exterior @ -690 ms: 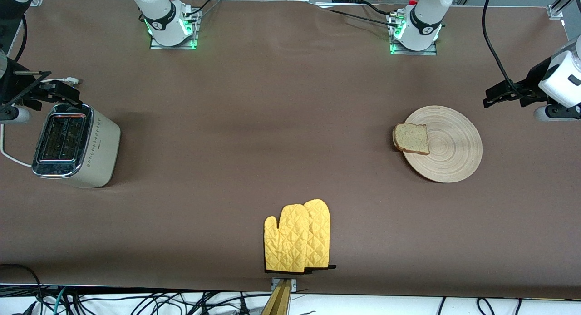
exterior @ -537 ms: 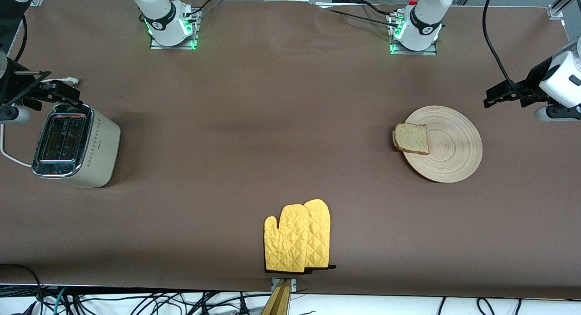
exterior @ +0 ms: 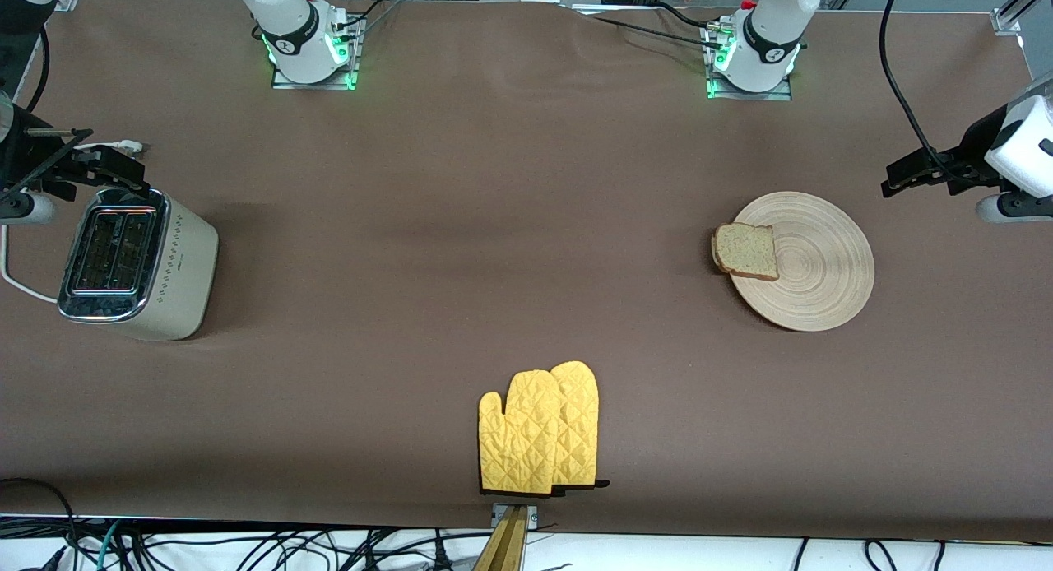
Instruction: Move plate and put bread in toaster
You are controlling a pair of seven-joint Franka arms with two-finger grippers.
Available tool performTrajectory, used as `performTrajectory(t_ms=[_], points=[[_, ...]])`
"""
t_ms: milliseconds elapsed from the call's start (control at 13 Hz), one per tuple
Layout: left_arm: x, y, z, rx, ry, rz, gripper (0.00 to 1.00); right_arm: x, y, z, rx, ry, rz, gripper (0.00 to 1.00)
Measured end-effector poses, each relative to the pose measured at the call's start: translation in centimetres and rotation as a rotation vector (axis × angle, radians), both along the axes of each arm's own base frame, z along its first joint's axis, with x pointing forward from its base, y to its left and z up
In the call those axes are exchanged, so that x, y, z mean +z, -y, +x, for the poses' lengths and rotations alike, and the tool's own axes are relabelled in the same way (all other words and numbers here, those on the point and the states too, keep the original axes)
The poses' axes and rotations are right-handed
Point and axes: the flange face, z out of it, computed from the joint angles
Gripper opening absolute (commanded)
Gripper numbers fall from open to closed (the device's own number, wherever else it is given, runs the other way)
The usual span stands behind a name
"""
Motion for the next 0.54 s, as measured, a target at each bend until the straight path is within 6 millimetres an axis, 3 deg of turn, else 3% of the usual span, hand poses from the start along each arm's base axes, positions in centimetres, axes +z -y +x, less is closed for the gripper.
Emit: performTrajectory(t_ms=[537], points=[[-0.38, -0.46, 0.15, 0.008, -0.007, -0.001, 1.0, 0.0, -0.01, 0.01, -0.05, 0.002, -0.002, 1.0]])
